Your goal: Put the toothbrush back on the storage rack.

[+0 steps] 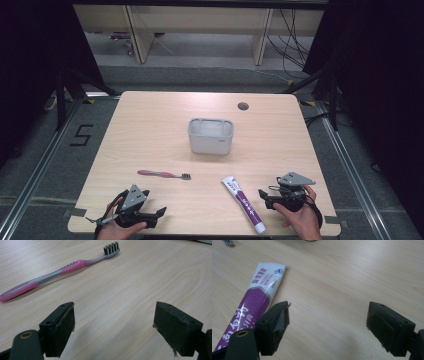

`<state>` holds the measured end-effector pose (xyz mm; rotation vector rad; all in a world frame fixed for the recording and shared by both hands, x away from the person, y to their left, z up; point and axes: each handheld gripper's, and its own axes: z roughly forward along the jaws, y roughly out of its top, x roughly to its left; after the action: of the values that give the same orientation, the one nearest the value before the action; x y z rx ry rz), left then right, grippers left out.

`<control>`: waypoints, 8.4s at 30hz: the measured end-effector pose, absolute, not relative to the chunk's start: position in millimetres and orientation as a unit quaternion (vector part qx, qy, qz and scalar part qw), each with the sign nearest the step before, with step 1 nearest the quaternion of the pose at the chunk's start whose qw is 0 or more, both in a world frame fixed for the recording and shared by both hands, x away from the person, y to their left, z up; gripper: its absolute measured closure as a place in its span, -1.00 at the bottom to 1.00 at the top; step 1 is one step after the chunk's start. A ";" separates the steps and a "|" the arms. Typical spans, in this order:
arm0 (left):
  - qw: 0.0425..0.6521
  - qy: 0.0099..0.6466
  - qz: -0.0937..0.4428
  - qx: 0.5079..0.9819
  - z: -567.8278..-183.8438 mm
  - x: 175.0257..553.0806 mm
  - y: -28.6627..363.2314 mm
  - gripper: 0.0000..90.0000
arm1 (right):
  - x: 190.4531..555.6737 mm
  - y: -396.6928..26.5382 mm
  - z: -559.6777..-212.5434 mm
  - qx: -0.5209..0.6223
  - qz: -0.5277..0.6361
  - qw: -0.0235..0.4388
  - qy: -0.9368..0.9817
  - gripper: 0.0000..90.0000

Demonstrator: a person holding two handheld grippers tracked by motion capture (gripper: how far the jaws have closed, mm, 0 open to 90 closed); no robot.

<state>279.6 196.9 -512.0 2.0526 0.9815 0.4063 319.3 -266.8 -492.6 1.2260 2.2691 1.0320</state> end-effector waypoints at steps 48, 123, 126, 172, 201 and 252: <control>0.388 0.390 0.196 0.812 -500.0 312.5 219.7 -0.65 | 320.8 -267.8 -494.0 0.424 0.358 0.203 0.807 -0.54; 0.212 0.238 0.124 0.940 -489.6 409.7 181.5 0.25 | 317.7 -265.5 -493.9 0.401 0.357 0.199 0.820 -0.53; 0.202 0.233 0.123 0.943 -488.5 411.1 180.5 0.34 | 317.6 -265.5 -494.1 0.401 0.356 0.198 0.820 -0.53; 0.090 0.239 0.061 0.965 -480.0 431.9 146.6 0.82 | 315.5 -262.0 -495.4 0.400 0.353 0.191 0.824 -0.52; 0.205 0.298 0.107 0.926 -428.2 426.1 175.9 0.85 | 316.2 -264.8 -494.9 0.397 0.354 0.202 0.823 -0.52; 0.510 0.351 0.200 0.760 -362.0 449.5 150.4 0.85 | 315.3 -266.1 -493.5 0.398 0.355 0.204 0.821 -0.51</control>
<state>449.5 150.4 -362.0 1.8290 0.8453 0.4807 315.3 -266.1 -493.5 1.1107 2.2906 0.9906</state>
